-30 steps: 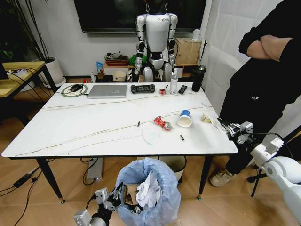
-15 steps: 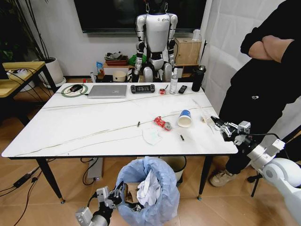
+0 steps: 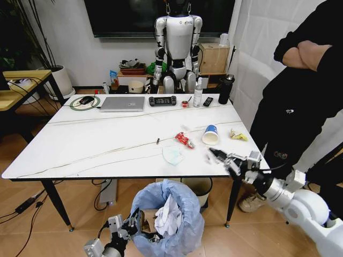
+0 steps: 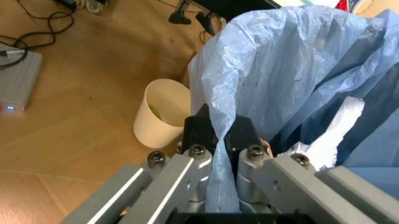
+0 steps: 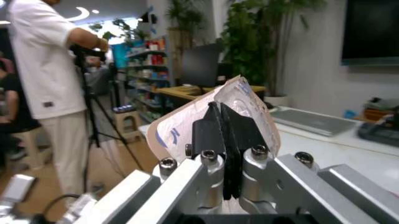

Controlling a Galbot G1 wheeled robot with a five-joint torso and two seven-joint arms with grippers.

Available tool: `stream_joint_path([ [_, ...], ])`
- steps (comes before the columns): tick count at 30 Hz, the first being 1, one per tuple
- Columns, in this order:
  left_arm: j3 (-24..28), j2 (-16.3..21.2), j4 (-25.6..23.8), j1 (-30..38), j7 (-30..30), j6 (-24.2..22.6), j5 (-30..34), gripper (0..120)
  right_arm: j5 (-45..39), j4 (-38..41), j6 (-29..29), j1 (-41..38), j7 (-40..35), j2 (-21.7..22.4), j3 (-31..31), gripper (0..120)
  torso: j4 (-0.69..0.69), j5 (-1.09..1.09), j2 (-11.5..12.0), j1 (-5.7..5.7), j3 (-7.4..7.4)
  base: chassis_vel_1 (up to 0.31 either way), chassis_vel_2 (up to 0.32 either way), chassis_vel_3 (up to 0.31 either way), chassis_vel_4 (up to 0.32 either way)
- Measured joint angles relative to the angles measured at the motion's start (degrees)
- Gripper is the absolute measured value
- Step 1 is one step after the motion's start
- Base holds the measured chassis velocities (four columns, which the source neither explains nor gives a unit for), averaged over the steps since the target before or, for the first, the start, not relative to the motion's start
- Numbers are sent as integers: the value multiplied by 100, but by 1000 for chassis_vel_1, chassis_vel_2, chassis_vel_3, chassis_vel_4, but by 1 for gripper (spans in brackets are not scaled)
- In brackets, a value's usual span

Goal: Pick up the trash bin and place the trash from the table into it.

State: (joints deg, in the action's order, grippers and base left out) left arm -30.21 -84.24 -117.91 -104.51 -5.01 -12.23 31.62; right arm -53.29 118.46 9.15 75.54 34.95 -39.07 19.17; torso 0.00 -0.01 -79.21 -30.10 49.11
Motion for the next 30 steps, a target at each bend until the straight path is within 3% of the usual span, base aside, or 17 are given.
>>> stream_joint_path([
  [5,-15,-26,0,-12,-2,1,-18,0,-44,144,12,-92,22,16,-456,0,0,1,0,0,0,0,0,0,0],
  [17,-55,-164,-56,-116,-18,10,-148,0,488,44,76,-371,78,-211,-2363,0,0,1,0,0,0,0,0,0,0],
  [23,-86,-194,-166,-188,-15,28,-197,0,889,-538,197,-450,88,-507,-2678,0,0,1,0,-1,0,0,0,0,0],
  [30,-75,-203,-186,-202,-8,29,-198,0,1079,-576,249,-399,14,-474,-2592,0,0,0,0,-1,0,0,0,0,0],
])
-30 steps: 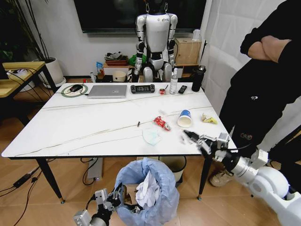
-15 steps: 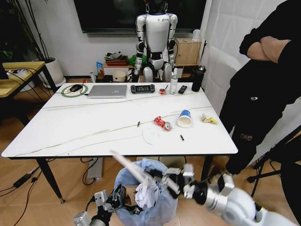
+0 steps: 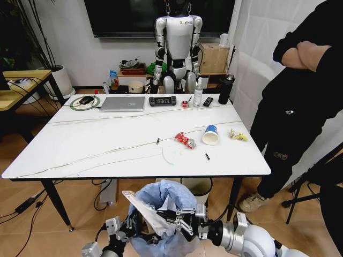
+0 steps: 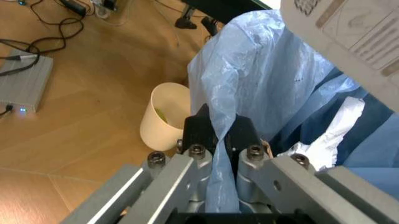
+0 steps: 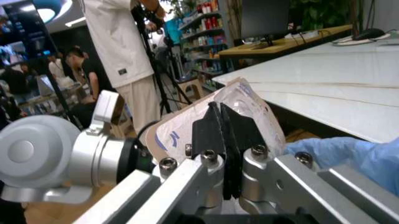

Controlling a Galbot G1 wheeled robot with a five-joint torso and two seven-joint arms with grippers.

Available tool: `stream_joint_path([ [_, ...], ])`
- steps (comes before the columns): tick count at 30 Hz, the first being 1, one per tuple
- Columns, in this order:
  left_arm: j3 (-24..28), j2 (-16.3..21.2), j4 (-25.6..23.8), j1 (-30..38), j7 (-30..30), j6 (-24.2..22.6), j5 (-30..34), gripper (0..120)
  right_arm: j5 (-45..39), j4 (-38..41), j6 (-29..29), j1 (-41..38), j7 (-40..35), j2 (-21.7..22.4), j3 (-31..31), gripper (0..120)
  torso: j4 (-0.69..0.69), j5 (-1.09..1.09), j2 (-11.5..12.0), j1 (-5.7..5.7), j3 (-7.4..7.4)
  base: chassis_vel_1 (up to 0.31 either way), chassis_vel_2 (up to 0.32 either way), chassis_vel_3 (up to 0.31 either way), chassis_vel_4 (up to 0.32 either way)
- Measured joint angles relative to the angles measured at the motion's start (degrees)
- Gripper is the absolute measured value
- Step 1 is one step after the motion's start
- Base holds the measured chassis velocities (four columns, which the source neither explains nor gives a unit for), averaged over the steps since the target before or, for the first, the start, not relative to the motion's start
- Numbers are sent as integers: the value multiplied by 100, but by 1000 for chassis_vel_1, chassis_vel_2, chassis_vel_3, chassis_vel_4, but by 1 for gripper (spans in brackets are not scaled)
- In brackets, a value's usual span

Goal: Pick up the trash bin and place the trash from the table into it.

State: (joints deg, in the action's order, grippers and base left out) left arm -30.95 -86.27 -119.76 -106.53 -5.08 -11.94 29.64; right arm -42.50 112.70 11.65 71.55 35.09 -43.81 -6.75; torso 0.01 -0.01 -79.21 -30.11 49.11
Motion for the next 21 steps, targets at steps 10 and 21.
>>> stream_joint_path([
  [10,-19,20,-100,-80,16,-8,-3,0,344,-5,115,479,-15,47,323,26,-1,1,0,0,0,0,0,0,0],
  [21,-176,72,-256,-379,15,6,-80,0,545,141,112,30,-1677,-259,987,66,0,0,0,0,0,0,0,0,0],
])
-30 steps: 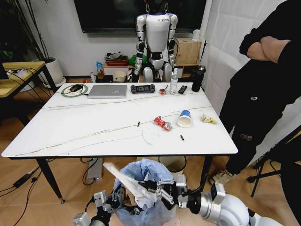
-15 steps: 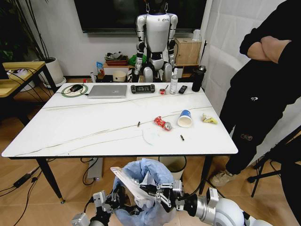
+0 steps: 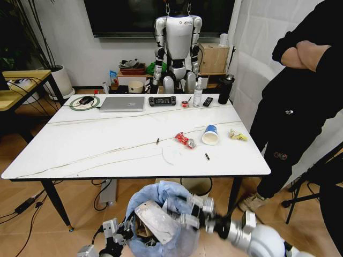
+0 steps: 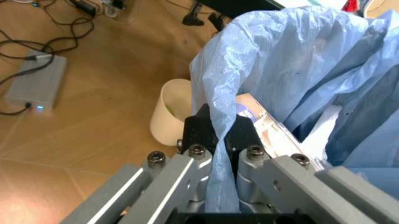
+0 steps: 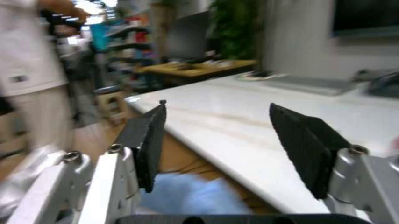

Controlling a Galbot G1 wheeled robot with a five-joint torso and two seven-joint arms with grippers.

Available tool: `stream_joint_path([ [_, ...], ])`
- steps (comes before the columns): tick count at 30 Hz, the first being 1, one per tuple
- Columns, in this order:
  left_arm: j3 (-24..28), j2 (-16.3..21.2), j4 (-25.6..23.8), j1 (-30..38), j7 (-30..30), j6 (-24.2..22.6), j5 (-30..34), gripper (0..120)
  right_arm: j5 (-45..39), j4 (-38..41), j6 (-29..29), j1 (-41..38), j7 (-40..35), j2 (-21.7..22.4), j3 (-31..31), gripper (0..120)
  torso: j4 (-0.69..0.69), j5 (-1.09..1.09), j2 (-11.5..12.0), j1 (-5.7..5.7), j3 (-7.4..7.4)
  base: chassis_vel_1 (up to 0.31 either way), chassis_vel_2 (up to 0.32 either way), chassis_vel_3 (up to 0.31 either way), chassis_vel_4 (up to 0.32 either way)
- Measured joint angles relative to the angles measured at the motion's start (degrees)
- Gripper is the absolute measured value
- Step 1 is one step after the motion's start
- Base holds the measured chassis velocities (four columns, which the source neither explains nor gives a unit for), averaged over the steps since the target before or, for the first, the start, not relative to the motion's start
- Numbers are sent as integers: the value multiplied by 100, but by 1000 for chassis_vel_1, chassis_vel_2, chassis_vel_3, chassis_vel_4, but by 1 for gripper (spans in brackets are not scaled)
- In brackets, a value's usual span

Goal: Pick up the trash bin and place the trash from the table into it.

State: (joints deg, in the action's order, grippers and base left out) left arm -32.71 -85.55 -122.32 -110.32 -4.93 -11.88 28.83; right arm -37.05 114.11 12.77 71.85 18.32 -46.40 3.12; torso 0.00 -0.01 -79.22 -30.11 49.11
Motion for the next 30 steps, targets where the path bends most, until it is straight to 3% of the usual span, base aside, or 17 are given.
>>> stream_joint_path([
  [4,-164,-4,-121,-169,-30,43,-18,0,-271,-283,-552,-698,-1002,-231,192,86,1,0,0,0,0,0,0,0,0],
  [6,-193,-5,-141,-185,-33,47,-18,0,-296,-340,-675,-779,-1101,-259,227,89,2,1,0,0,0,0,0,0,0],
  [9,-331,-4,-231,-242,-39,56,-17,0,-276,-668,-1307,-1099,-1519,-385,329,99,1,0,0,0,1,0,0,0,0],
  [23,-358,-32,-225,-214,-43,56,-3,0,-106,-1393,-2655,-1421,-2007,-573,151,99,0,0,0,0,0,0,0,0,0],
  [30,-357,-29,-193,-166,-43,56,-1,0,-273,-1715,-2782,-1570,-1997,-616,47,96,0,0,0,0,0,0,0,0,0],
])
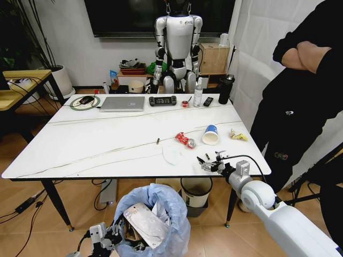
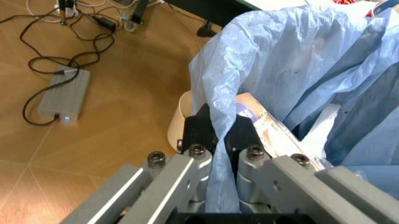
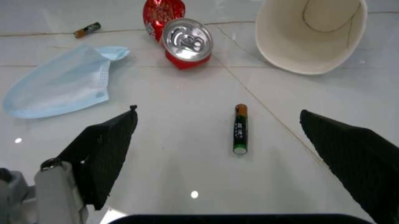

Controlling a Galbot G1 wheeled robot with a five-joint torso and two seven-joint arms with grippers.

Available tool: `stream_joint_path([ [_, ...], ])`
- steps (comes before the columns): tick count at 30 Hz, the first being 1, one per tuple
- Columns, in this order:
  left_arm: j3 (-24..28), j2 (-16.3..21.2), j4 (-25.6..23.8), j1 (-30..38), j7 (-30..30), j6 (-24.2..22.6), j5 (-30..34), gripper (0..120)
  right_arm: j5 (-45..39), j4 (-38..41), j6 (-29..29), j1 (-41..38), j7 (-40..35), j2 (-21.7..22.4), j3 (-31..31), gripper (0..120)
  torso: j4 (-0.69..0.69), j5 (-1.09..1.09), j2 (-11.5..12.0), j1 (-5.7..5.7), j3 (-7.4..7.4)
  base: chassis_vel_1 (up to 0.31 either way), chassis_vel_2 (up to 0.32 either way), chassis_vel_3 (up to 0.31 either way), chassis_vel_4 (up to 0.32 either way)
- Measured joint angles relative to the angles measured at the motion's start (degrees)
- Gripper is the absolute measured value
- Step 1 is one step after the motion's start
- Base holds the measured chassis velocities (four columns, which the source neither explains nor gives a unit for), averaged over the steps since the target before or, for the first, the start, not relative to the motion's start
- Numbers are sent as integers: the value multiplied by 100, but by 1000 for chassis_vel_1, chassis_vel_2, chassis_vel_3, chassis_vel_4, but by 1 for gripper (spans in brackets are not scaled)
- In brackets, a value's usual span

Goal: Pick up the trash bin and place the trash from the table into it.

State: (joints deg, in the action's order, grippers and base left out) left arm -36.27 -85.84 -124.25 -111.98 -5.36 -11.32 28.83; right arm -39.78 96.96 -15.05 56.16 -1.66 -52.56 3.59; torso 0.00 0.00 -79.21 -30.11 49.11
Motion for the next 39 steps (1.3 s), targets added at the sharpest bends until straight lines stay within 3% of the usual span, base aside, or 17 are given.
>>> stream_joint_path([
  [6,12,8,17,21,1,0,11,0,-19,-254,9,-110,39,-47,-68,82,0,0,0,0,0,0,0,0,0],
  [11,19,18,31,44,4,0,34,0,-11,-369,47,-131,65,-39,-86,60,0,0,0,0,0,0,0,0,0],
  [15,19,22,55,61,9,0,39,0,1,-384,94,-127,84,-37,-86,50,0,0,0,0,0,0,0,0,0],
  [19,18,45,67,78,20,-11,65,0,48,-383,134,-104,106,-31,-107,30,0,0,0,1,0,0,0,0,0],
  [28,20,72,37,83,29,-22,103,0,190,-382,210,-52,154,-20,-128,1,0,0,0,1,0,0,0,0,0],
  [37,41,71,35,93,31,-23,113,0,30,-42,454,13,361,45,-7,0,0,-1,0,1,0,0,0,0,0],
  [39,47,71,34,96,30,-23,113,0,-249,371,752,109,684,135,77,0,1,0,0,1,0,0,0,0,0],
])
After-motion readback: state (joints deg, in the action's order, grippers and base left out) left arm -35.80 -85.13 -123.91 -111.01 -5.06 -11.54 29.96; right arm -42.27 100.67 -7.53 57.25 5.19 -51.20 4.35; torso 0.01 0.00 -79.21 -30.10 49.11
